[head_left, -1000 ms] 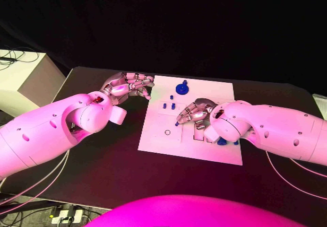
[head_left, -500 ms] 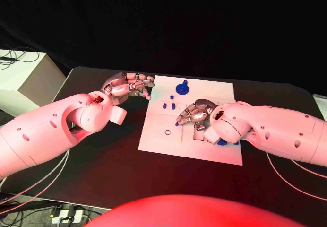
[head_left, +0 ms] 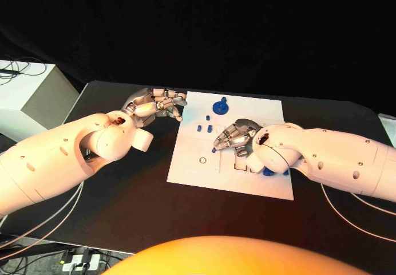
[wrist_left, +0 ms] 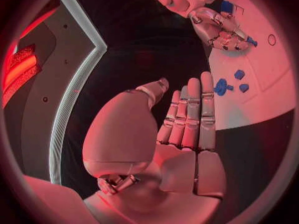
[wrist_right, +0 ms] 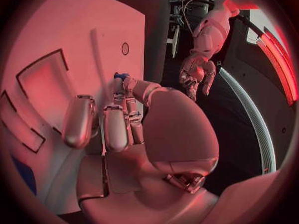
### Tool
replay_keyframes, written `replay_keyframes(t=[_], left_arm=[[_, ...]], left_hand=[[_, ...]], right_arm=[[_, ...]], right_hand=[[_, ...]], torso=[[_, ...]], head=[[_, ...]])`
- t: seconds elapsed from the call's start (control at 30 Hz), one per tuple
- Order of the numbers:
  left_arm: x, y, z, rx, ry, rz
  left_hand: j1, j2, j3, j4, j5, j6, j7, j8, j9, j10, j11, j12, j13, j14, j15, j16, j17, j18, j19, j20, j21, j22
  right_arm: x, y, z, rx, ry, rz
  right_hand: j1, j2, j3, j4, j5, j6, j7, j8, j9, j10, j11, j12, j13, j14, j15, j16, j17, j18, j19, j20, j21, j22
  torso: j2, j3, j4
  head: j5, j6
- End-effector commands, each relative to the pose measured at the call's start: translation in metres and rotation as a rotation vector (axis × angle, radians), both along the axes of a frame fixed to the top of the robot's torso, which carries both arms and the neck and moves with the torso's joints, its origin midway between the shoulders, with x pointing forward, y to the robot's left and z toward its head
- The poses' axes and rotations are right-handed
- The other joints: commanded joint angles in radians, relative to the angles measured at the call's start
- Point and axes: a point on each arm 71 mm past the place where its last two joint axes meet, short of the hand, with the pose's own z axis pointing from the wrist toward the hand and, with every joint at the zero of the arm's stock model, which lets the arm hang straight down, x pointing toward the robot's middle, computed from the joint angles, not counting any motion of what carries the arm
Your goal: Assemble the parts on the task board
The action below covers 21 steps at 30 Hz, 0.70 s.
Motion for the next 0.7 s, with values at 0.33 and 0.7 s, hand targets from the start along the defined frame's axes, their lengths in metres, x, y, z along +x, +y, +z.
replay_keyframes(t=[0.33,0.7], left_arm=[[-0.0012,-0.0025,0.0007,-0.001,-0.005,-0.027],[-0.0012,-0.0023,0.0006,0.000,-0.004,-0.027]], left_hand=[[0.006,0.002,-0.003,0.003,-0.001,-0.009,0.021,0.005,-0.001,-0.011,0.000,0.005,-0.001,-0.005,0.003,-0.006,0.002,0.012,0.004,0.002,-0.006,-0.002],[0.006,0.002,-0.003,0.004,-0.001,-0.009,0.021,0.006,-0.001,-0.011,0.000,0.005,-0.001,-0.005,0.003,-0.006,0.002,0.012,0.004,0.002,-0.007,-0.003]], right_arm=[[-0.0025,0.0050,-0.0003,-0.117,-0.124,0.079],[-0.0083,0.0097,0.0014,-0.173,-0.198,0.147]], right_hand=[[0.005,0.000,-0.006,-0.009,0.010,-0.006,0.001,0.007,0.005,0.043,-0.039,0.001,0.003,0.016,-0.001,-0.007,-0.001,-0.015,0.067,-0.005,-0.006,0.077],[-0.015,-0.043,-0.046,-0.021,0.077,-0.008,-0.003,0.003,0.009,0.037,-0.039,-0.006,0.018,0.018,-0.002,-0.009,0.002,-0.015,0.067,-0.004,-0.006,0.079]], torso=[[0.000,-0.0001,-0.0002],[0.000,0.0000,-0.0005]], head=[[-0.001,-0.002],[-0.002,-0.001]])
